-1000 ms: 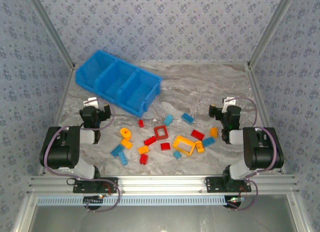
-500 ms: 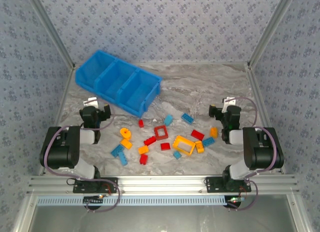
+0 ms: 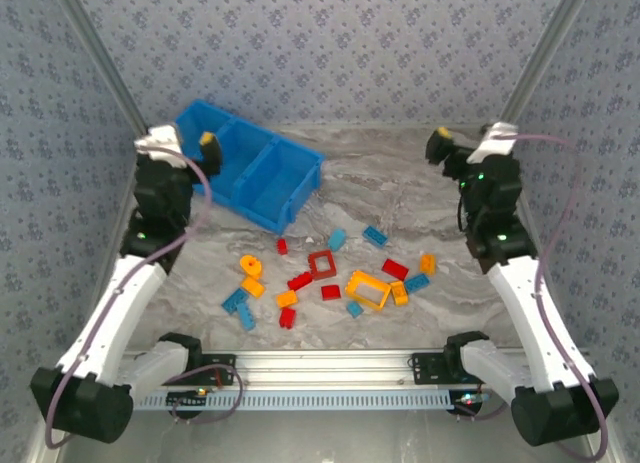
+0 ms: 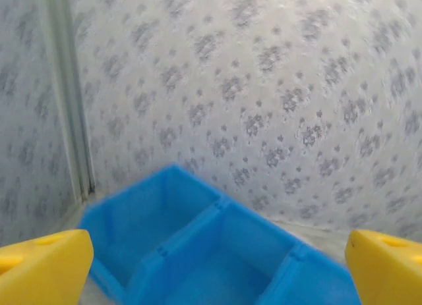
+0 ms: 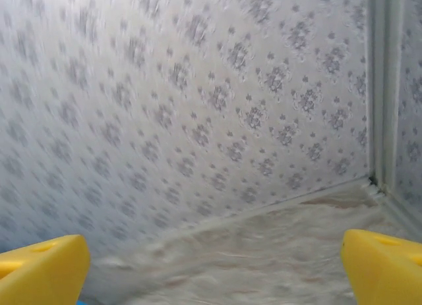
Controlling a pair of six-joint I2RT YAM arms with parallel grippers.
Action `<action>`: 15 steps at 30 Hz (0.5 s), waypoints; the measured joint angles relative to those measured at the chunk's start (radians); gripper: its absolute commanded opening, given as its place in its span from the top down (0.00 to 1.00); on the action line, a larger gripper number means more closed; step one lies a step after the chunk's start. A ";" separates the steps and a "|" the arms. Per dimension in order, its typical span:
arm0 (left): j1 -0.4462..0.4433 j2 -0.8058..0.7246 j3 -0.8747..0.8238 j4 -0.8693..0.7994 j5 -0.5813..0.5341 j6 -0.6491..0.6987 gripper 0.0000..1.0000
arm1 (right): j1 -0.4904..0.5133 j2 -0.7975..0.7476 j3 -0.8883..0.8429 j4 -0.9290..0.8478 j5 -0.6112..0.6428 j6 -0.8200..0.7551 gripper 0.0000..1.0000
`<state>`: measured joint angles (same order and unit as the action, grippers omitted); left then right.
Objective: Sort the legos into containers by color
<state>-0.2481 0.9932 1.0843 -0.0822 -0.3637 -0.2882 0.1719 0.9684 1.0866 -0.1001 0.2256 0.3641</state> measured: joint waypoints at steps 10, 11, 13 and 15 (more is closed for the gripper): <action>0.110 0.016 0.112 -0.525 0.393 -0.317 0.02 | 0.454 0.304 0.097 -0.429 -0.065 0.336 0.19; 0.109 0.026 0.099 -0.554 0.420 -0.321 0.02 | 0.494 0.346 0.107 -0.444 -0.061 0.351 0.18; 0.103 0.020 0.049 -0.607 0.476 -0.324 0.02 | 0.571 0.455 0.161 -0.480 -0.054 0.378 0.15; 0.096 -0.011 0.000 -0.639 0.521 -0.324 0.02 | 0.612 0.548 0.237 -0.499 -0.048 0.386 0.12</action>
<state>-0.1524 0.9825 1.0847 -0.7208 0.1570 -0.6125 0.7834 1.5162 1.3239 -0.5995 0.1772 0.7502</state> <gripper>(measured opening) 0.980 0.856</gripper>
